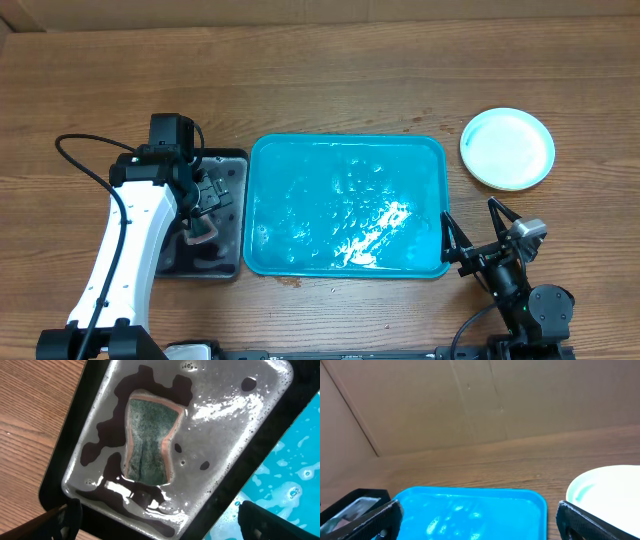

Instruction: Clean dirty plates on tray and stack at the side

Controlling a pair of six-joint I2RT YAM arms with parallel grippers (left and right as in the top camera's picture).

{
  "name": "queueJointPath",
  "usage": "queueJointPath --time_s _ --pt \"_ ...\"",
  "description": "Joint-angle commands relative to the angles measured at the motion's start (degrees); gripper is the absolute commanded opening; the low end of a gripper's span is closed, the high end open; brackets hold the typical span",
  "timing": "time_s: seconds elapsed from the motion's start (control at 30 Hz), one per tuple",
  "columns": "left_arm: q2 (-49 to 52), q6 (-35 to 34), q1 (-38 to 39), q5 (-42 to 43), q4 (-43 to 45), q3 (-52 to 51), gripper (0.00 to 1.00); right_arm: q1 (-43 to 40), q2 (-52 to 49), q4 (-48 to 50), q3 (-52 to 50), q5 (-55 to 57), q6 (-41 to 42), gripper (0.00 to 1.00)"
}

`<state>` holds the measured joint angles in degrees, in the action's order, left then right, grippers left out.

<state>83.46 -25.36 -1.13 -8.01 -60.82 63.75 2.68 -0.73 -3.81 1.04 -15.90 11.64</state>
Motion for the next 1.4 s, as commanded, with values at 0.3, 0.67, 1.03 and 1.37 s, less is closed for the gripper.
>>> queueJointPath --time_s 0.3,0.67,1.03,1.37 --pt "-0.63 -0.39 0.39 -0.48 0.00 0.09 1.00 0.20 0.57 0.20 -0.59 1.92 -16.81 1.00" --pt "-0.63 -0.39 0.39 -0.48 0.00 0.09 1.00 0.20 0.57 0.26 -0.59 1.86 -16.39 1.00" --pt "-0.63 -0.39 0.39 -0.48 0.00 0.09 0.99 0.20 0.57 0.26 -0.59 1.86 -16.39 1.00" --pt "-0.63 -0.35 0.39 -1.79 -0.02 0.09 1.00 0.20 0.57 0.26 -0.59 1.86 -16.39 1.00"
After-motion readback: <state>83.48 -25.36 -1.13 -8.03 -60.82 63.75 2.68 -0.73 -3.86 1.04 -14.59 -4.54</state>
